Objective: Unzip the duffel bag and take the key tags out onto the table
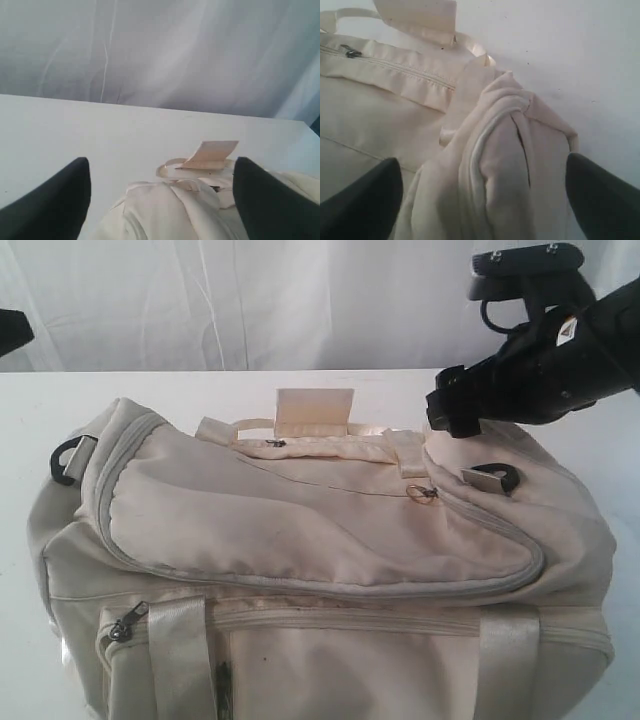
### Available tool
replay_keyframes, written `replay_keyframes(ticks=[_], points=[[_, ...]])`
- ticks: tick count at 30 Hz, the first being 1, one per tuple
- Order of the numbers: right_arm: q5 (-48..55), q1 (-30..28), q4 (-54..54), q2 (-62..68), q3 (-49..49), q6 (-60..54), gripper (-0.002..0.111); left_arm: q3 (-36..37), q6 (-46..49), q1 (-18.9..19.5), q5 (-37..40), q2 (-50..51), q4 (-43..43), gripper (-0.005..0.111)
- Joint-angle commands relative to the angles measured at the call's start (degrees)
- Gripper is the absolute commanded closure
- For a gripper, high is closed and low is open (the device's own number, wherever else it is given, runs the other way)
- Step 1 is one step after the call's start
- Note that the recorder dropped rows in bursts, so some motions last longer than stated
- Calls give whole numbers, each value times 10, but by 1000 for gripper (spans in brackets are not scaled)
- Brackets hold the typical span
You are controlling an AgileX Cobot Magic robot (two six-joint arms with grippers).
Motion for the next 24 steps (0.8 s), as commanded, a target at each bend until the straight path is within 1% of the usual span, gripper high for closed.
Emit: replay_keyframes(ticks=[1, 4, 5, 6, 9, 10, 11, 12, 13, 14, 15, 16, 17, 18, 19, 20, 21, 23, 24], points=[[-50, -6, -1, 26, -2, -7, 26, -51, 1, 0, -34, 103, 6, 27], [-65, -6, -1, 46, -9, -6, 29, -82, -4, 0, -64, 175, 8, 27], [-62, -6, -1, 63, -20, 0, 34, -104, -9, -1, -102, 222, 8, 27], [-59, -6, -1, 71, -25, 6, 35, -113, -14, -5, -111, 239, 8, 27], [-46, -6, -1, 95, -54, 57, 43, -160, -74, -38, -111, 315, 82, 27], [-42, -6, -1, 96, -58, 62, 45, -166, -85, -44, -111, 325, 93, 27], [-28, -6, -1, 99, -63, 65, 51, -172, -92, -53, -113, 339, 100, 28], [-20, -6, -1, 99, -65, 65, 54, -174, -101, -56, -115, 345, 101, 30], [-7, -6, -1, 100, -67, 65, 60, -179, -129, -60, -115, 351, 112, 37], [1, -6, -2, 100, -67, 65, 68, -183, -139, -60, -115, 353, 116, 49], [2, -6, -2, 100, -67, 65, 74, -185, -139, -60, -115, 354, 116, 59], [2, -6, -2, 100, -67, 67, 85, -185, -139, -59, -115, 354, 116, 72], [2, -6, -2, 100, -67, 71, 94, -185, -139, -57, -115, 353, 116, 82], [1, -6, -2, 100, -67, 81, 106, -185, -138, -57, -115, 351, 116, 93], [1, -6, -2, 99, -67, 96, 108, -185, -136, -57, -119, 350, 116, 102], [-3, -6, -2, 93, -67, 106, 108, -185, -131, -56, -127, 350, 116, 107], [-6, -6, -2, 87, -68, 113, 108, -185, -122, -53, -133, 350, 116, 107], [-16, -12, -2, 69, -74, 134, 108, -185, -122, -34, -157, 349, 116, 107], [-22, -17, -2, 59, -75, 147, 108, -185, -122, -18, -169, 346, 116, 107]])
